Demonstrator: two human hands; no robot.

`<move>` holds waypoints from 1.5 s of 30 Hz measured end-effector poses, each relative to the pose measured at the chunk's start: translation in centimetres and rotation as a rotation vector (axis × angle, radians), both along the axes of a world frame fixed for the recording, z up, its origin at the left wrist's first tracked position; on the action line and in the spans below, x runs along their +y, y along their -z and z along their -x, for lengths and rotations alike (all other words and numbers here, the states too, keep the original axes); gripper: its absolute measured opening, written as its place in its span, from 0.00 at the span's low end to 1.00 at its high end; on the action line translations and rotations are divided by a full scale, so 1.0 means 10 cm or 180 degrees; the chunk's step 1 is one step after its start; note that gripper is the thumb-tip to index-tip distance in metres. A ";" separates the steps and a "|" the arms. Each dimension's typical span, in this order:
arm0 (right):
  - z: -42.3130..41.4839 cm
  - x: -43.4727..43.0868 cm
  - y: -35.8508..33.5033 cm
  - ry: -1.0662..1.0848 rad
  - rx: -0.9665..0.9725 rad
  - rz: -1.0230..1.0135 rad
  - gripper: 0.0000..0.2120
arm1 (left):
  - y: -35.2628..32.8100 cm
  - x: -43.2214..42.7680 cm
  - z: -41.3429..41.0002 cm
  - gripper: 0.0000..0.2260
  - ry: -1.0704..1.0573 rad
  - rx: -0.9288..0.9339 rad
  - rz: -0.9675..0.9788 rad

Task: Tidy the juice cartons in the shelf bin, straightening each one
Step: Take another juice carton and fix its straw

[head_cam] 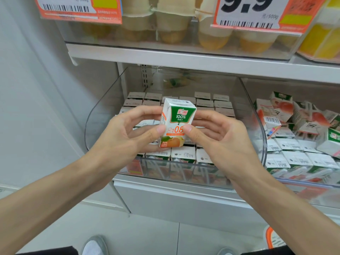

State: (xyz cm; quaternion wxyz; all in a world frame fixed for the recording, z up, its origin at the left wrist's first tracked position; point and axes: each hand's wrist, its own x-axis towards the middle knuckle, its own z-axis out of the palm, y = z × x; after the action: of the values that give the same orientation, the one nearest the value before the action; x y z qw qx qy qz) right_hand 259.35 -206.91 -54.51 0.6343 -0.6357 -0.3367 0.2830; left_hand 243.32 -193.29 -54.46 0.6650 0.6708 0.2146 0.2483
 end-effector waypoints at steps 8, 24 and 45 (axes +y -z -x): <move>0.03 0.00 -0.03 -0.0417 0.0055 -0.0056 0.16 | 0.05 0.03 0.02 0.31 0.0049 0.0169 -0.0548; -0.02 -0.01 0.00 -0.0091 0.0242 -0.0104 0.12 | -0.02 0.01 0.01 0.23 0.0139 0.0373 -0.0330; 0.03 -0.02 -0.03 -0.0074 0.0438 0.0073 0.17 | -0.02 -0.01 0.01 0.18 0.0122 0.0402 -0.0246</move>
State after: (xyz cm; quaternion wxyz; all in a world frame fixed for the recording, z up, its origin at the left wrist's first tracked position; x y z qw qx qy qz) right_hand 259.09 -207.15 -54.23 0.6453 -0.6180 -0.2964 0.3373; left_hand 243.18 -193.40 -54.23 0.6285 0.7143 0.2335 0.2008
